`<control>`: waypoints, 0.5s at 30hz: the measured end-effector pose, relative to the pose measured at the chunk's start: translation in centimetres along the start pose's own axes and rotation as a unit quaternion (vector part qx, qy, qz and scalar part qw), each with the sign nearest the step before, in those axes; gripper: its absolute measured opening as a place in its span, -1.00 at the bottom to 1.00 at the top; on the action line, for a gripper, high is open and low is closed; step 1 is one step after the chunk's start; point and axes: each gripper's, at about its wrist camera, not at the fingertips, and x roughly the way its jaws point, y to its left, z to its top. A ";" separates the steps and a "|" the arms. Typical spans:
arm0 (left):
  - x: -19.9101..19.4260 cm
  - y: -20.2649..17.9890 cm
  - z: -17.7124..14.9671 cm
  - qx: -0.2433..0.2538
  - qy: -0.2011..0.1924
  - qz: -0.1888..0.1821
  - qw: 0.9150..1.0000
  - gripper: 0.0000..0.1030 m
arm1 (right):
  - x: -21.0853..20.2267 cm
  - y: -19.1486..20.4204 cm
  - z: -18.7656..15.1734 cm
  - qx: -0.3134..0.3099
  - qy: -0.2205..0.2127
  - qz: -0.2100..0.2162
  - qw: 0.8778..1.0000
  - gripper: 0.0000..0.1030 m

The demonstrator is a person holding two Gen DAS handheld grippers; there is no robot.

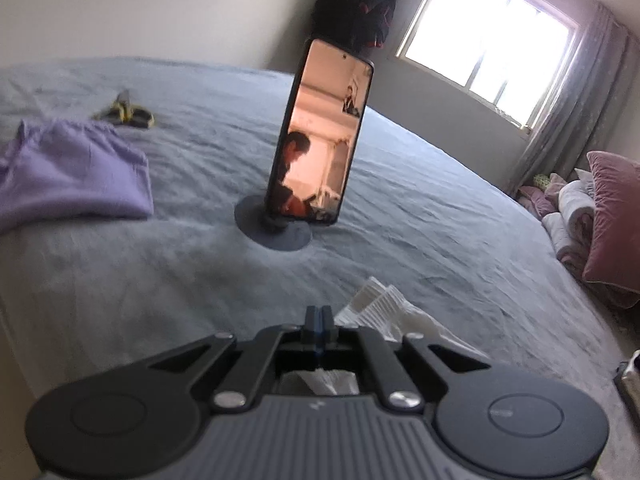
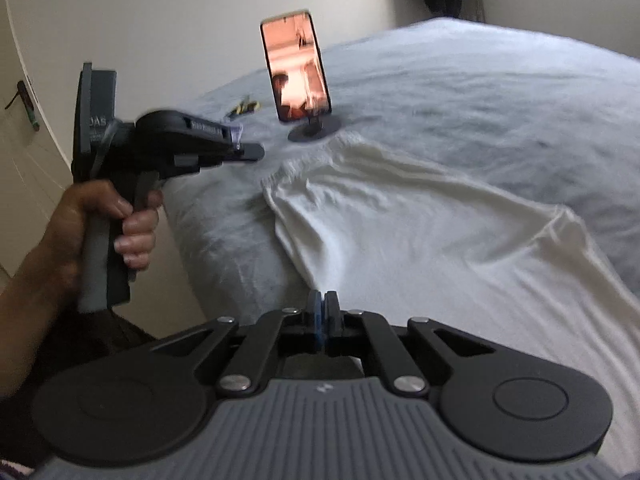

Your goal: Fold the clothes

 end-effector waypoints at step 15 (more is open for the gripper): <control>1.1 -6.9 -4.1 0.168 0.058 -0.149 0.973 -0.30 | -3.1 -1.2 -0.2 0.040 -0.031 0.004 0.999 0.00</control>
